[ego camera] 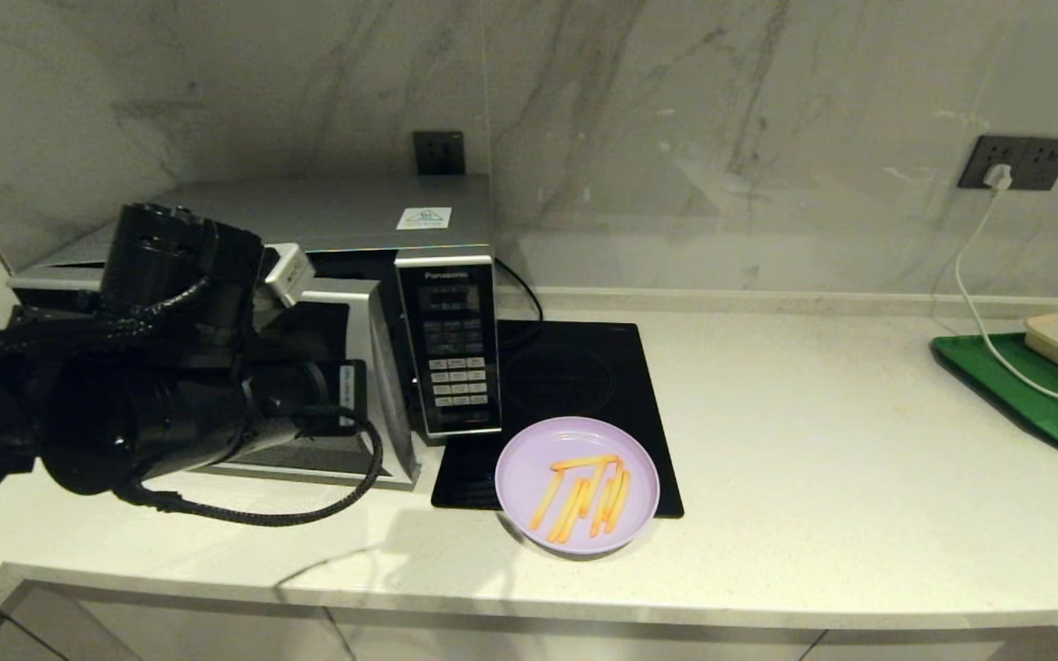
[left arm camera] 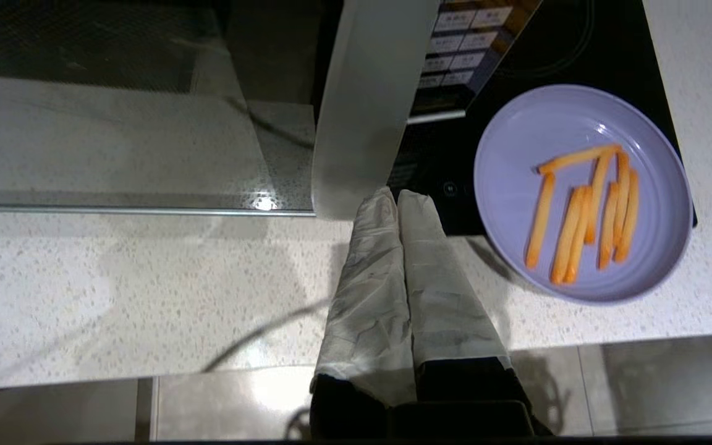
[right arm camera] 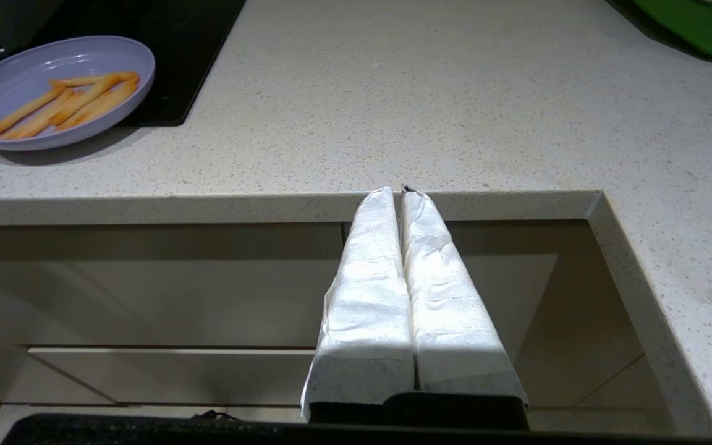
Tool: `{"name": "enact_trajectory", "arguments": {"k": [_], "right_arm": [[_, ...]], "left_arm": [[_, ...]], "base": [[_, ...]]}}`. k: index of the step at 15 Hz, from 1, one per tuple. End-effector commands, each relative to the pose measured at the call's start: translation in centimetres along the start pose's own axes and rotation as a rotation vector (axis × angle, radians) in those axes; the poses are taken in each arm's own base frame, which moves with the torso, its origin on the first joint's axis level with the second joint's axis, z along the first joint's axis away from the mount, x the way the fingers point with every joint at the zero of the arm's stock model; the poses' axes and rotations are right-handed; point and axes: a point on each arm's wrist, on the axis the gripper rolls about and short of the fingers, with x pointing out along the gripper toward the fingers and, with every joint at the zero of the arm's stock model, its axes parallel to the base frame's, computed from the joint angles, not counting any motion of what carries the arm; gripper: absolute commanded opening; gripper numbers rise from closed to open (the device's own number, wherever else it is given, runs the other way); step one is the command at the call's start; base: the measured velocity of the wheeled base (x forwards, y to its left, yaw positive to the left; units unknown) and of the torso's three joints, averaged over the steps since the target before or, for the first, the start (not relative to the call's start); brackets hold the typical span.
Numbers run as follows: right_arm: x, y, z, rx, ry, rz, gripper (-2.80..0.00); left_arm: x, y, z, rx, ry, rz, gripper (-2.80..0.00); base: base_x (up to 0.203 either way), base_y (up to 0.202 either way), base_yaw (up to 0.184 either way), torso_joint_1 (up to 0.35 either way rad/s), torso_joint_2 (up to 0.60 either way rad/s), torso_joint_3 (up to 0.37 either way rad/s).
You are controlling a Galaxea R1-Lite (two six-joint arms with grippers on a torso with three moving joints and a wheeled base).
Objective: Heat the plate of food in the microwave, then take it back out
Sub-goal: Close the microwave oven
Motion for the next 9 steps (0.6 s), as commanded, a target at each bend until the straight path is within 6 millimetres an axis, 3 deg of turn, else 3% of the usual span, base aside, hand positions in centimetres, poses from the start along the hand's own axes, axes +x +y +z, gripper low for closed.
{"name": "enact_trajectory", "arguments": {"k": [1, 5, 9], "right_arm": [[0.0, 0.0, 0.0, 0.000, 0.002, 0.000, -2.80], [0.0, 0.0, 0.0, 0.001, 0.002, -0.001, -2.80], [0.0, 0.0, 0.0, -0.001, 0.002, -0.001, -2.80]], "left_arm": [[1.5, -0.5, -0.2, 0.008, 0.003, 0.006, -2.80], [3.3, -1.0, 0.0, 0.038, -0.046, 0.013, -2.80], [3.4, -0.9, 0.1, 0.120, -0.057, 0.036, -2.80]], "base": [[0.000, 0.000, 0.000, 0.000, 0.00, 0.000], [0.000, 0.000, 0.000, 0.000, 0.00, 0.000], [0.000, 0.000, 0.000, 0.000, 0.00, 0.000]]}}
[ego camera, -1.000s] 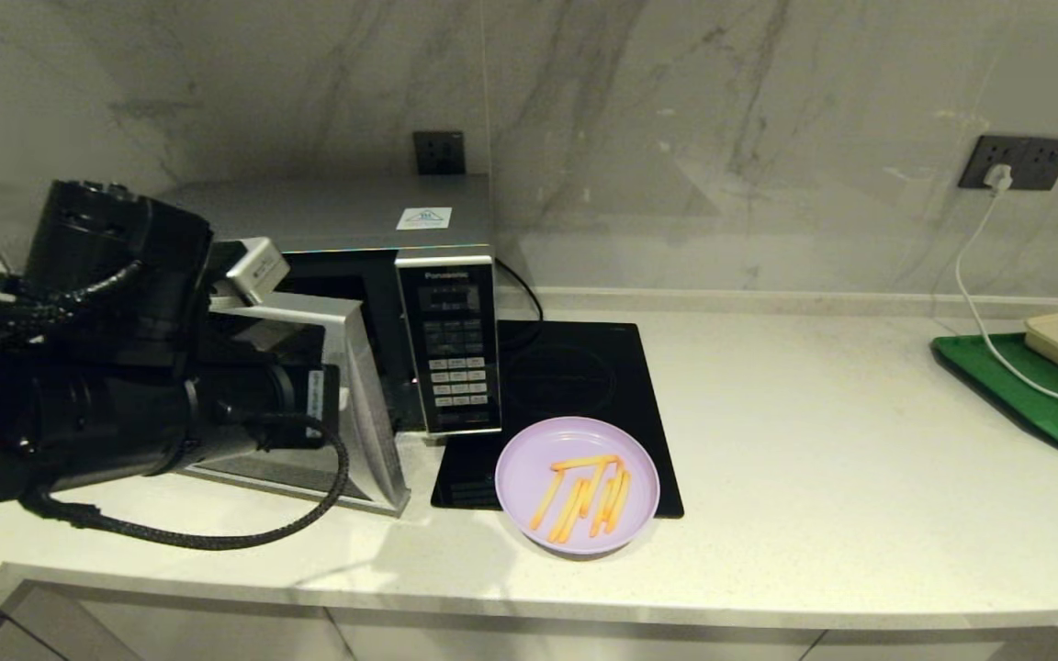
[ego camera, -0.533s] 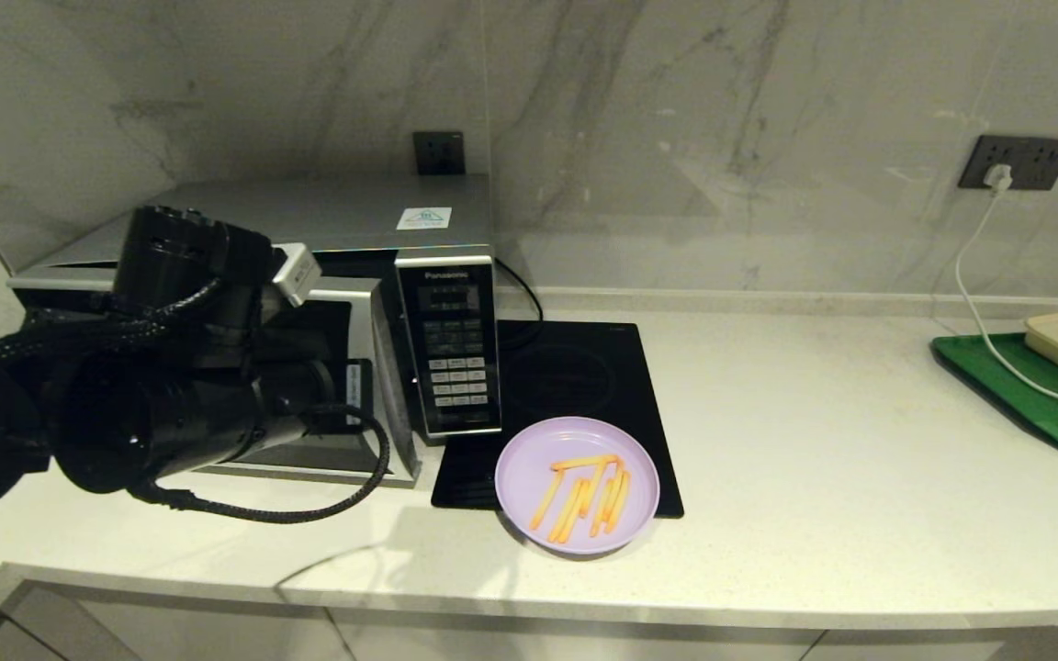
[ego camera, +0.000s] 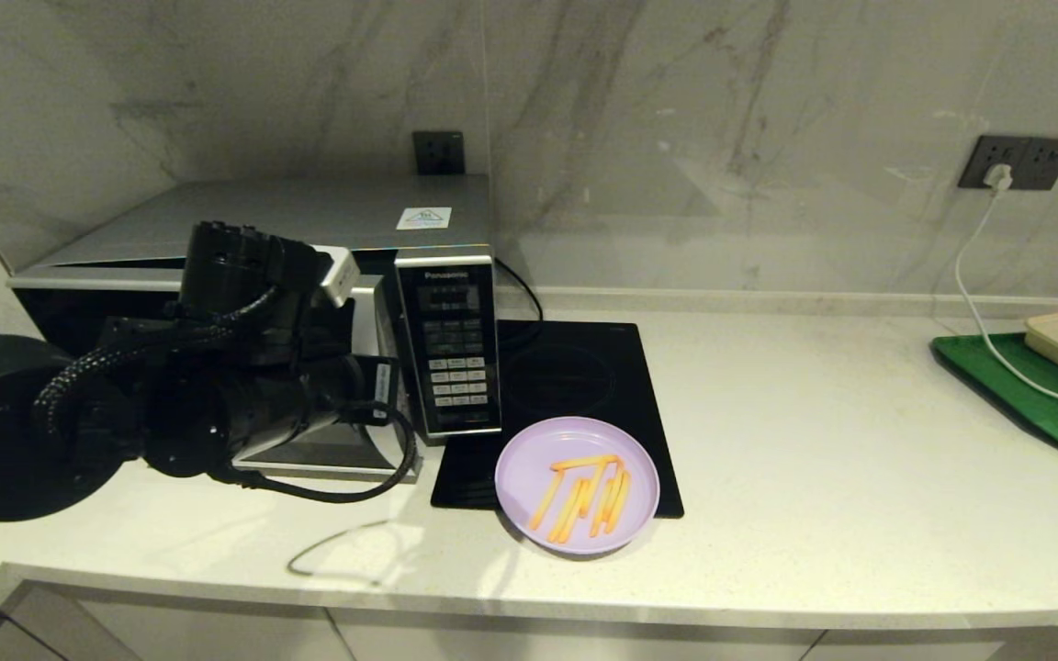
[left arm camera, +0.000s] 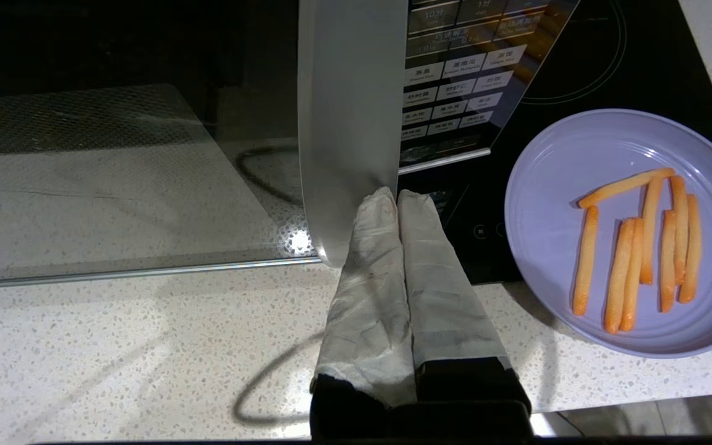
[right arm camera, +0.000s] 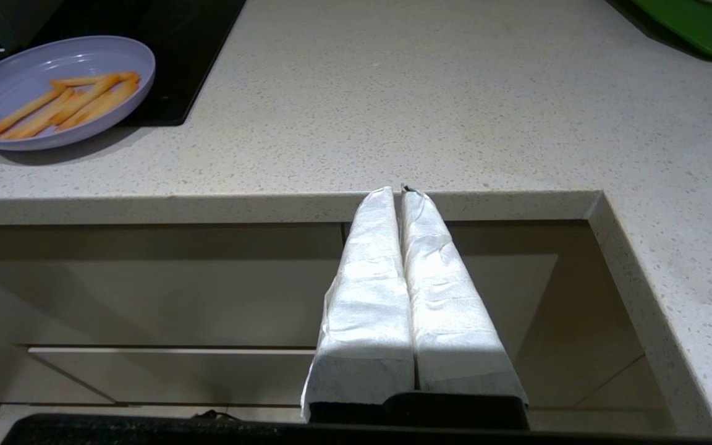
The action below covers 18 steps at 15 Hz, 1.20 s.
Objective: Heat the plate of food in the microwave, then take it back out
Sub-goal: Close the microwave oven
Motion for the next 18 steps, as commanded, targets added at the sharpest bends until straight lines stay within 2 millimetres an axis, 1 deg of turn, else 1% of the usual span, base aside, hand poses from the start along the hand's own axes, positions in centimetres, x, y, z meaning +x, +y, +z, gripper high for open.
{"name": "enact_trajectory", "arguments": {"k": [1, 3, 6, 8, 11, 14, 18], "right_arm": [[0.0, 0.0, 0.0, 0.002, 0.002, 0.000, -2.80], [0.0, 0.0, 0.0, 0.001, 0.002, 0.000, -2.80], [0.0, 0.0, 0.0, 0.002, 0.002, 0.000, -2.80], [0.0, 0.0, 0.0, 0.002, 0.002, 0.000, -2.80], [0.0, 0.0, 0.0, 0.001, 0.002, 0.001, -2.80], [0.0, 0.0, 0.0, 0.002, 0.002, 0.000, -2.80], [0.0, 0.0, 0.0, 0.002, 0.002, 0.000, -2.80]], "left_arm": [[0.1, 0.0, 0.0, 0.000, -0.001, 0.004, -2.80], [-0.4, 0.1, 0.2, -0.005, -0.013, 0.002, -2.80], [-0.2, 0.2, 0.2, -0.002, -0.015, 0.005, -2.80], [0.0, 0.4, 0.5, 0.042, -0.037, 0.015, -2.80], [1.0, 0.8, 0.6, 0.074, -0.055, 0.040, -2.80], [1.9, 0.7, 0.2, 0.081, -0.034, 0.061, -2.80], [3.3, 0.1, 0.1, 0.073, -0.064, 0.056, -2.80]], "base": [[0.000, 0.000, 0.000, 0.000, 0.00, 0.000], [0.000, 0.000, 0.000, 0.000, 0.00, 0.000], [0.000, 0.000, 0.000, 0.000, 0.00, 0.000], [0.000, 0.000, 0.000, 0.000, 0.00, 0.000], [0.000, 0.000, 0.000, 0.000, 0.00, 0.000], [0.000, 0.000, 0.000, 0.000, 0.00, 0.000], [0.000, 0.000, 0.000, 0.000, 0.00, 0.000]]}}
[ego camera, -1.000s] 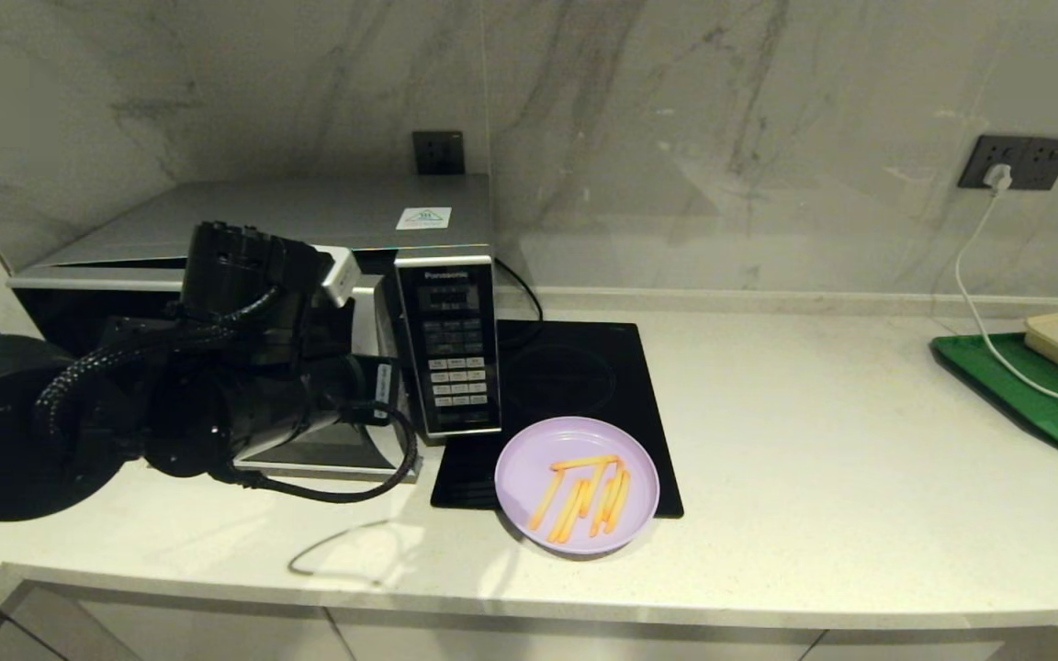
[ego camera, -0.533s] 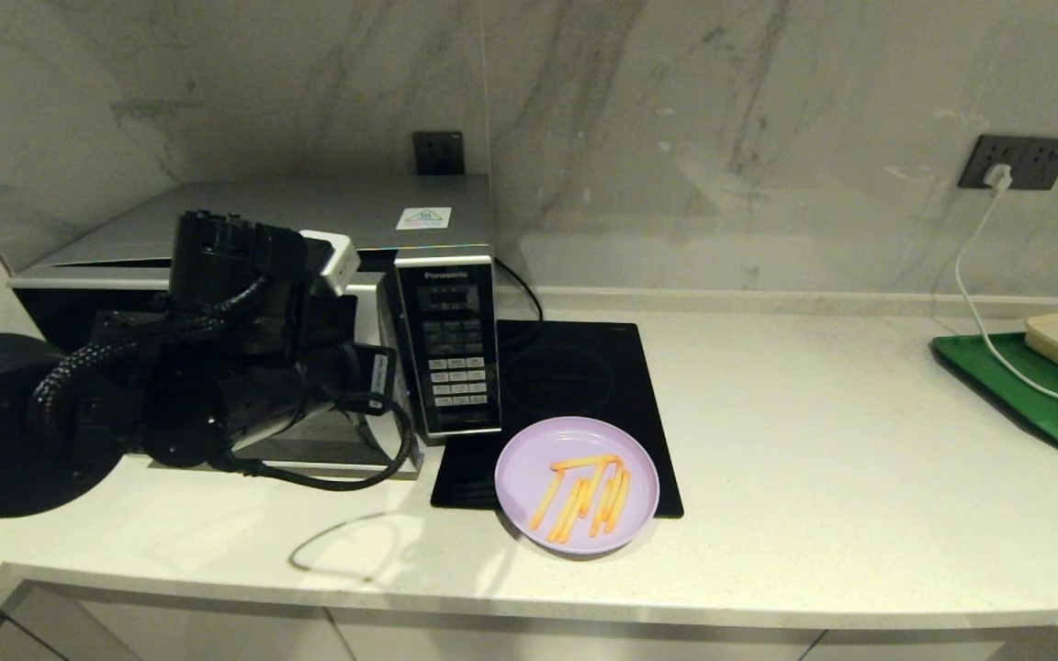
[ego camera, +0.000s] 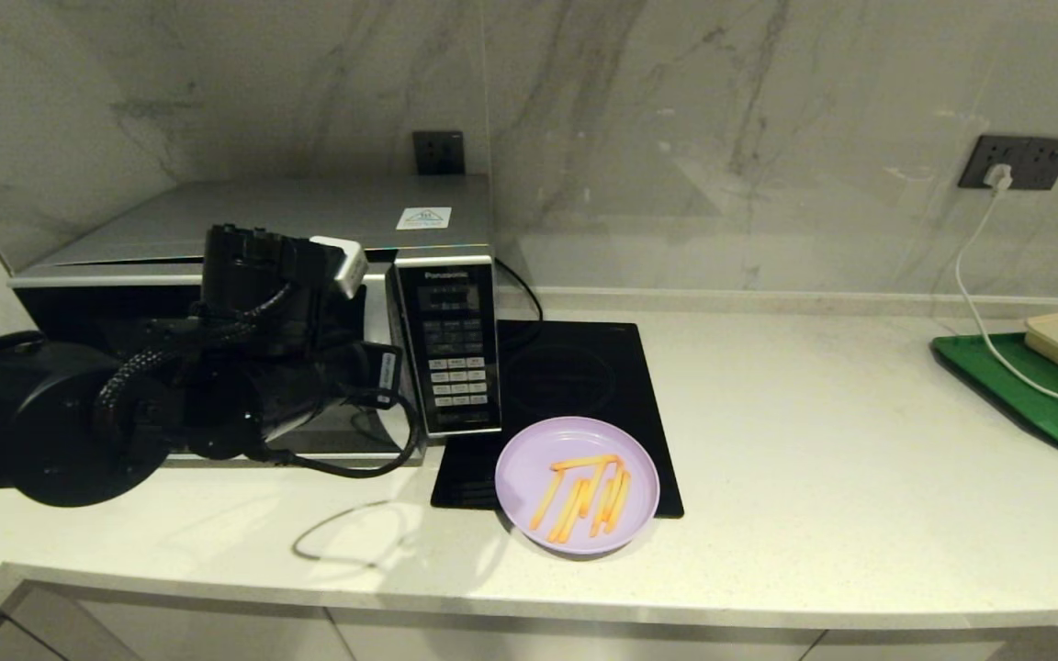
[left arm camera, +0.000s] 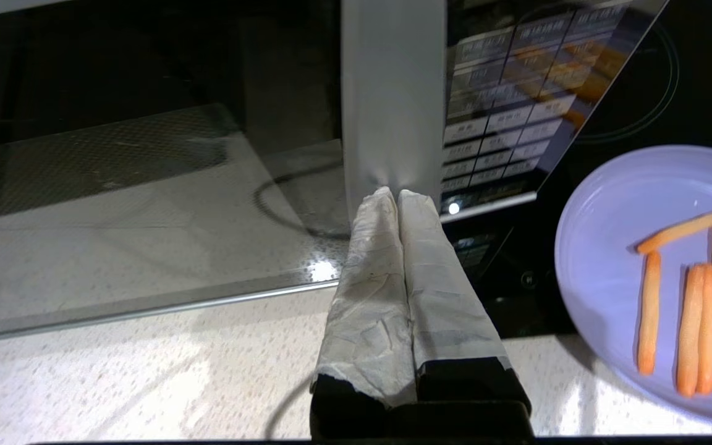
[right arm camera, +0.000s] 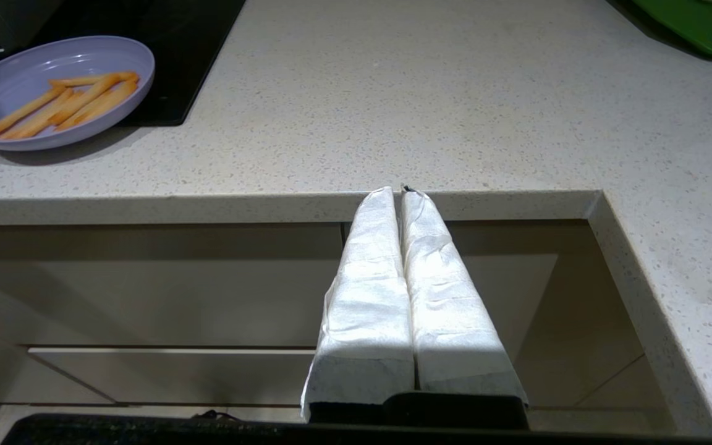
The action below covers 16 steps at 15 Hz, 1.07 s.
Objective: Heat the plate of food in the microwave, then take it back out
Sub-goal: Close the microwave oven
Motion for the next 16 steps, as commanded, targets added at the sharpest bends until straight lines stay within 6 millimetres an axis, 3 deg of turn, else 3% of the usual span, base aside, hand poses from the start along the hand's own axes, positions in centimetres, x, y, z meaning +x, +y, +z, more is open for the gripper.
{"name": "enact_trajectory", "arguments": {"k": [1, 11, 16], "right_arm": [[0.0, 0.0, 0.0, 0.000, 0.002, 0.000, -2.80], [0.0, 0.0, 0.0, 0.000, 0.002, 0.000, -2.80], [0.0, 0.0, 0.0, 0.000, 0.002, 0.000, -2.80]], "left_arm": [[1.1, -0.5, -0.5, 0.004, 0.007, 0.001, -2.80], [3.0, -1.0, -1.0, -0.003, -0.012, 0.021, -2.80], [3.0, 0.3, -0.6, 0.018, -0.032, 0.074, -2.80]], "base": [[0.000, 0.000, 0.000, 0.000, 0.00, 0.000], [0.000, 0.000, 0.000, 0.000, 0.00, 0.000], [0.000, 0.000, 0.000, 0.000, 0.00, 0.000]]}}
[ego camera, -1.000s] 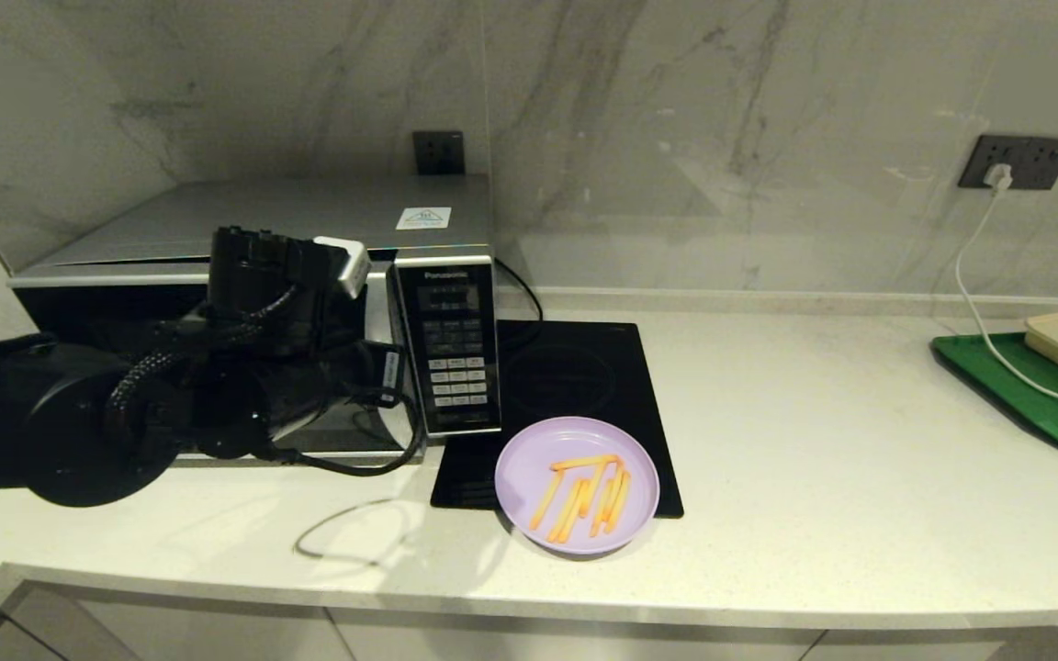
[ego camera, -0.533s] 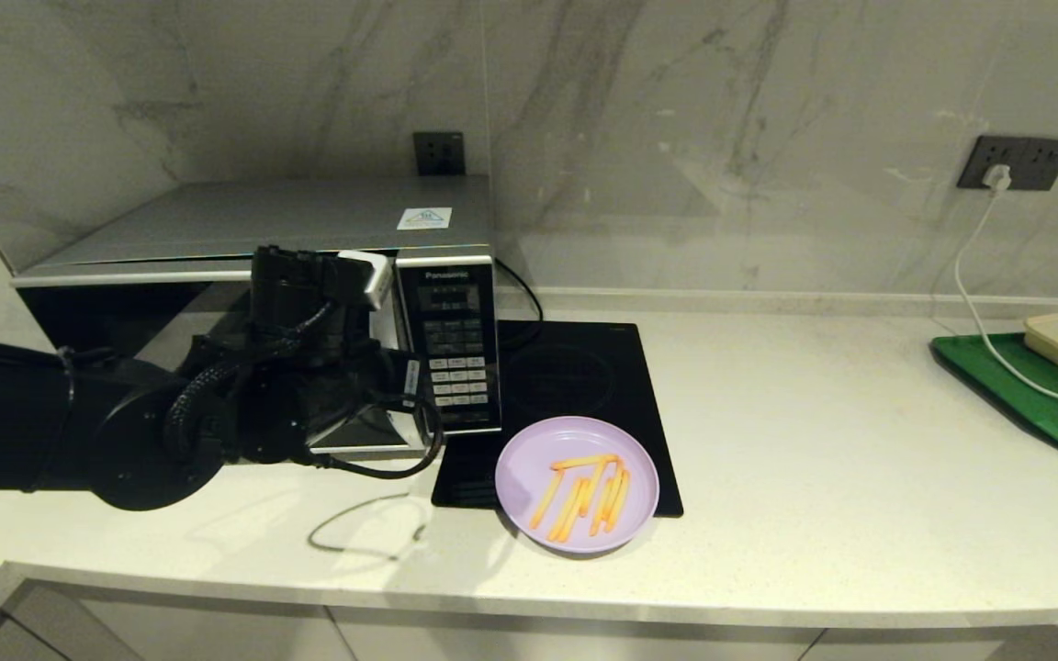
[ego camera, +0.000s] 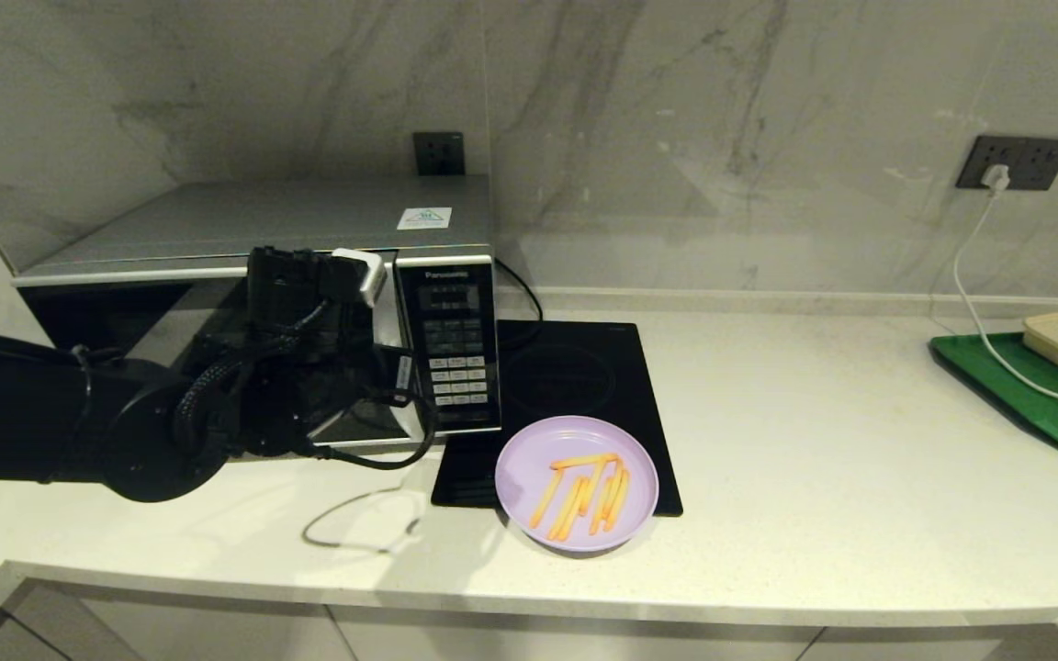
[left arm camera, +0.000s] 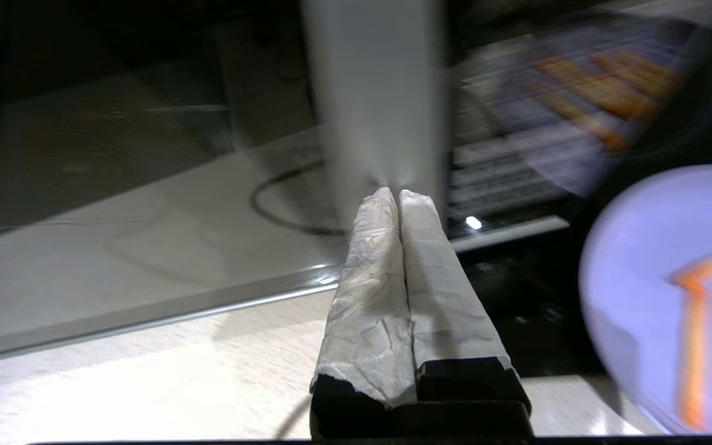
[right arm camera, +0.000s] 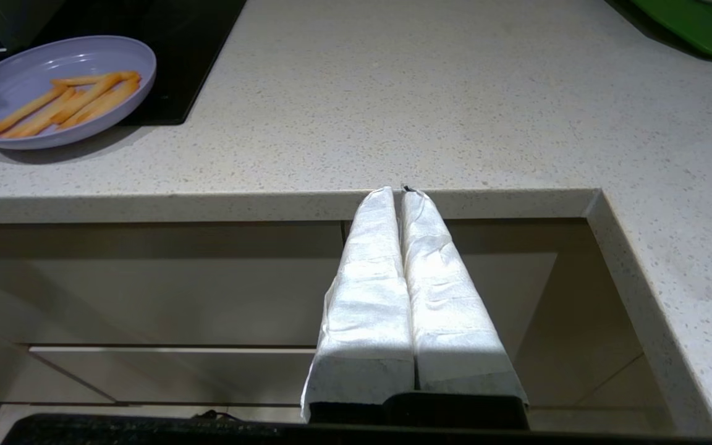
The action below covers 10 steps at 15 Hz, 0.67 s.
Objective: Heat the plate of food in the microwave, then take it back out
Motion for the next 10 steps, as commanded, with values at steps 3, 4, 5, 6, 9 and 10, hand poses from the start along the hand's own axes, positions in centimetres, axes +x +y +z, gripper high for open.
{"name": "enact_trajectory", "arguments": {"k": [3, 4, 5, 6, 9, 10], "right_arm": [[0.0, 0.0, 0.0, 0.000, 0.002, 0.000, -2.80], [0.0, 0.0, 0.0, 0.000, 0.002, 0.000, -2.80], [0.0, 0.0, 0.0, 0.000, 0.002, 0.000, -2.80], [0.0, 0.0, 0.0, 0.000, 0.002, 0.001, -2.80], [0.0, 0.0, 0.0, 0.000, 0.002, 0.000, -2.80], [0.0, 0.0, 0.0, -0.001, 0.002, 0.000, -2.80]], "left_arm": [[0.2, 0.6, 0.4, 0.023, -0.034, 0.022, -2.80], [0.3, 0.6, 0.5, 0.024, -0.047, 0.023, -2.80], [0.3, 0.6, 0.5, 0.020, -0.057, 0.023, -2.80], [-0.1, 0.5, 0.5, 0.021, -0.060, 0.016, -2.80], [-4.0, 0.3, 1.1, 0.023, -0.103, -0.037, -2.80], [-6.0, 0.2, 1.2, 0.026, -0.120, -0.067, -2.80]], "base": [[0.000, 0.000, 0.000, 0.000, 0.00, 0.000], [0.000, 0.000, 0.000, 0.000, 0.00, 0.000], [0.000, 0.000, 0.000, 0.000, 0.00, 0.000], [0.000, 0.000, 0.000, 0.000, 0.00, 0.000], [0.000, 0.000, 0.000, 0.000, 0.00, 0.000], [0.000, 0.000, 0.000, 0.000, 0.00, 0.000]]}}
